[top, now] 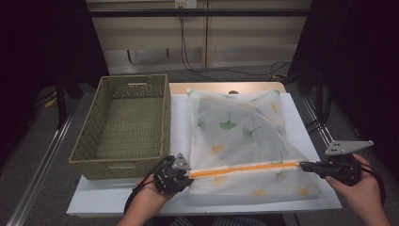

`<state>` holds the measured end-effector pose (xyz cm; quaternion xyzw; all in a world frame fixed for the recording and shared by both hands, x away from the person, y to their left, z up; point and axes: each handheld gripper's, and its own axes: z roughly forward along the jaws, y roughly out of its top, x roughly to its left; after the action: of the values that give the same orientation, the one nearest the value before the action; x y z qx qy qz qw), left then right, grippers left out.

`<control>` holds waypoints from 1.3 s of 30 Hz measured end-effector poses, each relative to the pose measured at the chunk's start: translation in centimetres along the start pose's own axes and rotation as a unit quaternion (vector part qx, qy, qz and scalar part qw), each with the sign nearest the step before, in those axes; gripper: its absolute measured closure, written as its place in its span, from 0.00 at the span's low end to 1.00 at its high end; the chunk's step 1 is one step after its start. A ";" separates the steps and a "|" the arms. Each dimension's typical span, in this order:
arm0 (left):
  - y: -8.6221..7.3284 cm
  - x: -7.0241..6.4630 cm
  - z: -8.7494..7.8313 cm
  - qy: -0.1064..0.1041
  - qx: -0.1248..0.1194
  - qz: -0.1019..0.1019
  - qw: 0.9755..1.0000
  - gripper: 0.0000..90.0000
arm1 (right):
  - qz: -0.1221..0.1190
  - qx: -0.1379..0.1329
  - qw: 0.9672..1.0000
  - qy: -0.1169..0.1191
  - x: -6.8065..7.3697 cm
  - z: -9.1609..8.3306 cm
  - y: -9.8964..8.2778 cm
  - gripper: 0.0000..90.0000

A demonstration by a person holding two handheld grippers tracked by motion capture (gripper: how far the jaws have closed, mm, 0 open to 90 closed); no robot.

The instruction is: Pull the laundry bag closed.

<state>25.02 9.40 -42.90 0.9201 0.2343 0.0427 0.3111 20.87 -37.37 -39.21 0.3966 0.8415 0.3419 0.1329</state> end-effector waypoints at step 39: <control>-0.2 0.0 -0.1 -0.013 0.017 0.018 1.000 0.94 | 0.072 0.025 0.997 -0.020 -3.7 -0.4 -3.2 0.99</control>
<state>24.90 9.55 -42.94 0.9298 0.2144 0.0326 0.2974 21.26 -41.85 -41.31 0.4662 0.8161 0.3217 0.1144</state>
